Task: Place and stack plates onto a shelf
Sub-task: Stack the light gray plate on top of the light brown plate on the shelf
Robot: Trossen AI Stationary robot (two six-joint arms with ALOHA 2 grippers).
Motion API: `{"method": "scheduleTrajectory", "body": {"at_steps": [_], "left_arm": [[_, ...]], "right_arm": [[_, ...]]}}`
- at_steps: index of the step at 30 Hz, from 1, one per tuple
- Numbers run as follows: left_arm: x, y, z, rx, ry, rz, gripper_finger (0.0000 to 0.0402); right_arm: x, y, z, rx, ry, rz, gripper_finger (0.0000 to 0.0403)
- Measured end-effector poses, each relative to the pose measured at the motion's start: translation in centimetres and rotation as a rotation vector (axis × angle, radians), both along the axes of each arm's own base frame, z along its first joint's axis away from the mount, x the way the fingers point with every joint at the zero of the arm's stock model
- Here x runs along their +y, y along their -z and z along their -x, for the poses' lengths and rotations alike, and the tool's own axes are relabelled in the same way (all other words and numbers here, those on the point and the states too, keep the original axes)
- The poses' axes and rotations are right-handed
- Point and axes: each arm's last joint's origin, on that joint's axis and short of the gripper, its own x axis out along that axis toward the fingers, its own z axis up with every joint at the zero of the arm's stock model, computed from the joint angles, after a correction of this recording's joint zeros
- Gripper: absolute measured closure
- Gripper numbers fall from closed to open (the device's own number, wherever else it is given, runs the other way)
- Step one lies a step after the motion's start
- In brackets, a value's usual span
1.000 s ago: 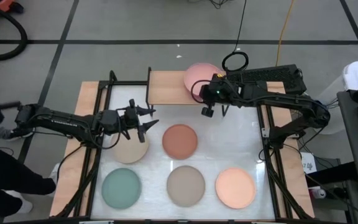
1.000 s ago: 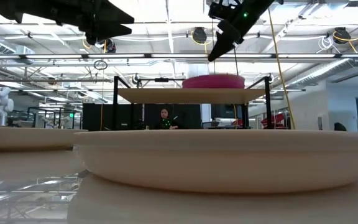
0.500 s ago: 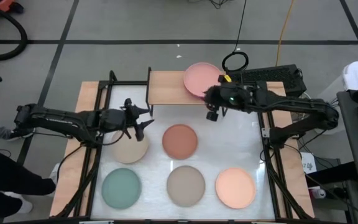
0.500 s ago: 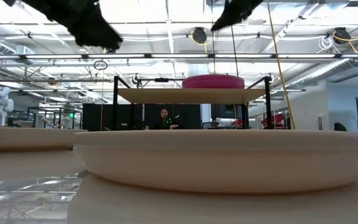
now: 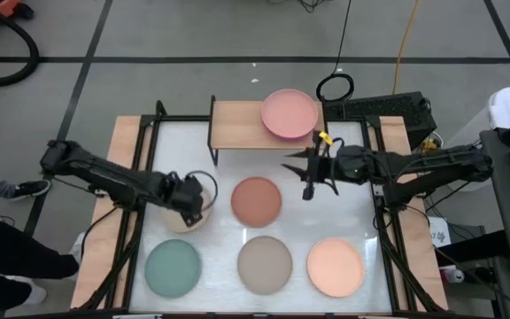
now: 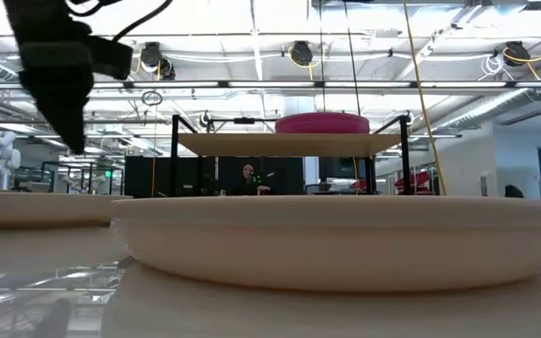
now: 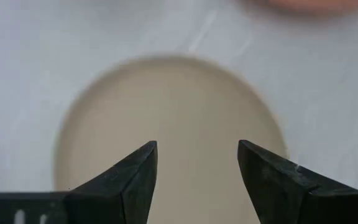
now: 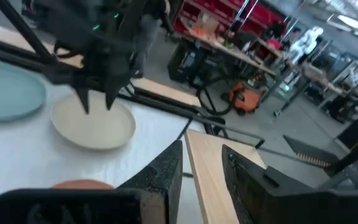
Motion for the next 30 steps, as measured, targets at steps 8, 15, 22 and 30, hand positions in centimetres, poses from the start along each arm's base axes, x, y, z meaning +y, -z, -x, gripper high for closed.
{"method": "scheduleTrajectory", "body": {"at_steps": [8, 15, 22, 30], "left_arm": [[-2.3, 1.7, -1.0, 0.020, -0.021, 0.053, 0.0174], [-3.2, 2.3, -1.6, 0.012, -0.059, 0.131, 0.0174], [-3.6, 3.4, -2.2, 0.033, -0.120, 0.146, 0.0174], [-3.9, 4.8, -2.8, 0.080, -0.111, 0.136, 0.0174]], "right_arm": [[0.1, 1.2, 0.2, -0.053, -0.003, -0.002, 0.0305], [0.2, 1.2, 0.2, -0.057, -0.004, -0.001, 0.0305], [0.1, 1.1, 0.2, -0.064, -0.004, 0.002, 0.0305], [0.1, 1.1, 0.2, -0.063, -0.004, 0.004, 0.0305]]}}
